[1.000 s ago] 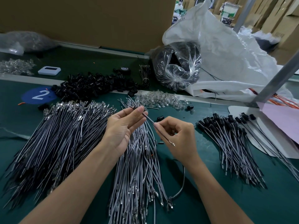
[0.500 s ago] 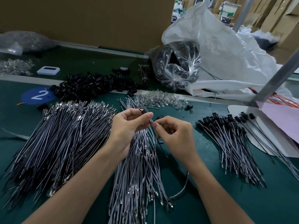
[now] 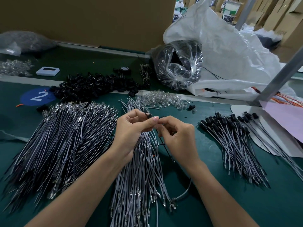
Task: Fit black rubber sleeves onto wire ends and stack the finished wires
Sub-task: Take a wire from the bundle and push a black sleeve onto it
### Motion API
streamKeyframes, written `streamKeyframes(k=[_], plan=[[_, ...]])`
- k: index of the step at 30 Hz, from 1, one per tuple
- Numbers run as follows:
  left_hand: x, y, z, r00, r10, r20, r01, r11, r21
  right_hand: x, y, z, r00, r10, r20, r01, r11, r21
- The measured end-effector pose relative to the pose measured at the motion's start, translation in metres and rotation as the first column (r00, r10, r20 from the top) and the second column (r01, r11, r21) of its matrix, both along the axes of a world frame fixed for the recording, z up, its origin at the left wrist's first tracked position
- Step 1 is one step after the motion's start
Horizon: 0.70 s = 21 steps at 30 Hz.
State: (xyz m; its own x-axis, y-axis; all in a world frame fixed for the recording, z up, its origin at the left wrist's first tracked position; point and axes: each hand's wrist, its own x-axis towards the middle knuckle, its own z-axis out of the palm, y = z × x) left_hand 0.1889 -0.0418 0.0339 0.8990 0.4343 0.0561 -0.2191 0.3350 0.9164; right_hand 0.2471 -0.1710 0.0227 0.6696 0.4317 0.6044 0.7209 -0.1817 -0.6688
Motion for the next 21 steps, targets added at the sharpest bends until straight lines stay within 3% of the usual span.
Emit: streamKeyframes(k=[4,13,21], plan=[[-0.0008,0.0001,0.0008,1.000,-0.009,-0.010,0.008,0.998,-0.058,-0.0001,0.0017,-0.0025,0.998,0.024,-0.050,-0.024,1.000,-0.002],[-0.0033,0.0038,0.0038,0.992,-0.113,-0.059,0.113,0.994,0.004,0.0002,-0.0003,0.0020,0.997,0.023,-0.078,-0.025,1.000,-0.018],[-0.0016,0.0009,0.0053,0.997,0.075,-0.035,-0.071,0.994,0.082,0.0003,-0.0011,0.0069,0.987,-0.133,0.086,0.137,0.990,-0.042]])
